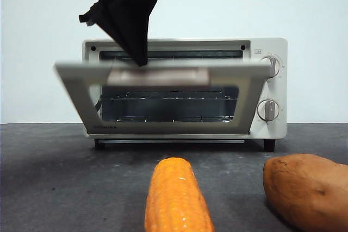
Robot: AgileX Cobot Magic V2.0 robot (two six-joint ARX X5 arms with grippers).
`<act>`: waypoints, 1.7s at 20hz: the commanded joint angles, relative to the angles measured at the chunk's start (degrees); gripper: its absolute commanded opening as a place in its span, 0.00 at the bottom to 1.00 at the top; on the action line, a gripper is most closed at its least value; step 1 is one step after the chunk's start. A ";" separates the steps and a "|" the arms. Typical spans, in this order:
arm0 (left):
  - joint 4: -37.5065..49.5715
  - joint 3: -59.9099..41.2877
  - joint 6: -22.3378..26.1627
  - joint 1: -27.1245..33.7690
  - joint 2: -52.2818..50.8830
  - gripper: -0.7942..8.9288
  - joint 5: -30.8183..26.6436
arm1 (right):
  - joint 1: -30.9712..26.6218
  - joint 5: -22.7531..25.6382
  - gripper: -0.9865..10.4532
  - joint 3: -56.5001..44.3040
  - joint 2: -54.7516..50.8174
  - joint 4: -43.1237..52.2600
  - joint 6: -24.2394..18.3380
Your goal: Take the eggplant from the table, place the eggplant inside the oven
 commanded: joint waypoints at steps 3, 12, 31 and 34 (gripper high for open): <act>-3.80 0.98 3.06 -3.98 0.72 0.09 0.50 | 0.63 0.28 0.22 1.29 0.50 -3.69 0.13; 4.66 -3.98 -0.48 0.15 -6.16 0.09 -0.13 | 0.63 -0.17 0.22 1.29 6.54 2.84 -9.49; 47.71 -55.25 -15.06 30.77 -32.09 0.09 11.04 | -5.79 16.61 0.22 1.29 41.99 38.18 -47.84; 47.69 -55.87 -15.06 33.14 -32.09 0.09 13.90 | -7.28 18.99 0.22 1.29 46.29 46.47 -53.48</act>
